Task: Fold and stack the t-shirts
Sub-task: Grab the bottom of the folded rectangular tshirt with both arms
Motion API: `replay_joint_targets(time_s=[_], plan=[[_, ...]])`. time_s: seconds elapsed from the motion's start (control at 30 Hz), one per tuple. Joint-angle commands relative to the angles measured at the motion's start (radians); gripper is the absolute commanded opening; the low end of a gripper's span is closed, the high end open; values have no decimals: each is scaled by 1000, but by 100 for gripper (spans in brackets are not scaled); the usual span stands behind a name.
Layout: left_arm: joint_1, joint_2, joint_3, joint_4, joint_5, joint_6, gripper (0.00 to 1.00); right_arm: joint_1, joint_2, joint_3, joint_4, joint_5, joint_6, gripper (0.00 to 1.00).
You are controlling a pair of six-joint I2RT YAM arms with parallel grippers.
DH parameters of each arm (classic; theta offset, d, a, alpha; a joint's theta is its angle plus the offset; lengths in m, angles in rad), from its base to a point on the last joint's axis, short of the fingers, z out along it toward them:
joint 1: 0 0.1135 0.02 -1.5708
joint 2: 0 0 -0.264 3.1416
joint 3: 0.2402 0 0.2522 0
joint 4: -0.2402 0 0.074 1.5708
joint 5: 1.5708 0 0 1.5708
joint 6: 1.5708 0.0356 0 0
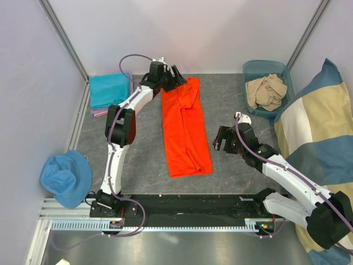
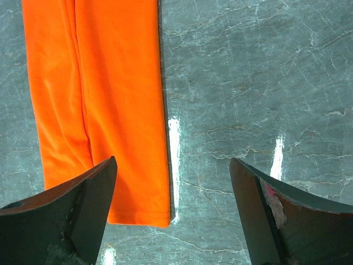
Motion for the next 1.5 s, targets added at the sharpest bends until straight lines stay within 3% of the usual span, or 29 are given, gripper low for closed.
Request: replay_joint_targets(time_s=[0.0, 0.1, 0.23, 0.3, 0.5, 0.73, 1.0, 1.47], plan=[[-8, -346, -151, 152, 79, -38, 81, 1, -17, -22, -7, 19, 9, 92], [-30, -527, -405, 192, 65, -54, 81, 1, -10, -48, 7, 10, 17, 93], [-74, -734, -860, 255, 10, -49, 79, 1, 10, -88, 40, -30, 28, 93], [-119, -812, -986, 263, -11, -34, 78, 1, 22, -96, 56, -42, 28, 93], [-261, -885, -1384, 405, -40, -114, 75, 1, 59, -93, 73, -53, 13, 93], [-329, -822, -1484, 496, -45, -181, 73, 1, 58, -91, 84, -68, 29, 93], [-337, -852, -1558, 464, -47, -160, 72, 1, 39, -119, 84, -76, 42, 93], [-309, -846, -1556, 215, -146, -134, 72, 1, 41, -125, 82, -76, 43, 93]])
